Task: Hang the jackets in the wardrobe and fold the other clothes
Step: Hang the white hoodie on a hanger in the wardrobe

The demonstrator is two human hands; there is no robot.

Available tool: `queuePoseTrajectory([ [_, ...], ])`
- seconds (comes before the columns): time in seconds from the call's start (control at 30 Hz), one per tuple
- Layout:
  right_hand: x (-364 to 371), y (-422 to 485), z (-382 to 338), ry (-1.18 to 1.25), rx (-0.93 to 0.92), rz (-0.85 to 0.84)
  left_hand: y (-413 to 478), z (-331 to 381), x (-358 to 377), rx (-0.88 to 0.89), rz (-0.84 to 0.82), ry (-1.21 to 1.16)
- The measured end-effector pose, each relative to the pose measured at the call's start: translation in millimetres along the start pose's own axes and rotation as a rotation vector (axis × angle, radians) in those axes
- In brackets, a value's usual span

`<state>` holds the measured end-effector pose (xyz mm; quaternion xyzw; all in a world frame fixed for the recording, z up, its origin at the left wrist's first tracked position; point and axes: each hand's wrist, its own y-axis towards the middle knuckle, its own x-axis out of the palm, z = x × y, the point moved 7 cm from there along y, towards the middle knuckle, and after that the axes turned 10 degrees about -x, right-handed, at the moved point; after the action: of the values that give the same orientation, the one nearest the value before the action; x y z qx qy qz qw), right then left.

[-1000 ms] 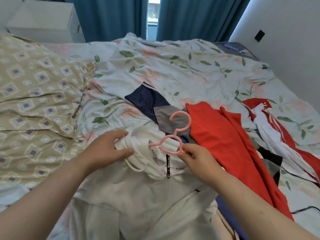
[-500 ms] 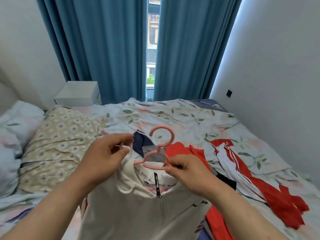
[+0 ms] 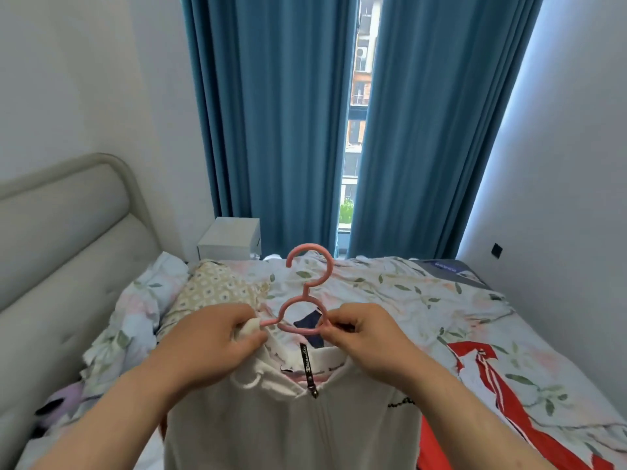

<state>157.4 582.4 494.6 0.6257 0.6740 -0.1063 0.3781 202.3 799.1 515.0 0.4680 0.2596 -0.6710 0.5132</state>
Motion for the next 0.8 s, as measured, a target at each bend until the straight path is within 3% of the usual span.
queuePoseTrajectory([
  [0.13,-22.5,13.4,-45.1,-0.153,-0.081,0.047,-16.9,1.6,-43.8,0.047,0.073,0.017],
  [0.27,-50.5,18.1,-81.6,-0.271,-0.108,0.138,-61.9,-5.2,-104.6,0.113,0.461,0.134],
  [0.4,-66.4,24.4,-113.0,-0.238,-0.122,0.202,-73.0,-14.0,-119.7,0.002,0.395,0.049],
  [0.5,-63.0,25.1,-141.2,-0.202,-0.163,0.178,-77.1,7.9,-154.2,0.143,0.623,-0.053],
  [0.63,-54.4,33.6,-166.4,-0.193,-0.216,0.164,-41.9,20.1,-149.7,0.115,0.309,0.111],
  [0.8,-48.0,59.6,-186.7,-0.173,-0.238,0.136,-12.3,5.1,-176.3,0.08,0.465,0.212],
])
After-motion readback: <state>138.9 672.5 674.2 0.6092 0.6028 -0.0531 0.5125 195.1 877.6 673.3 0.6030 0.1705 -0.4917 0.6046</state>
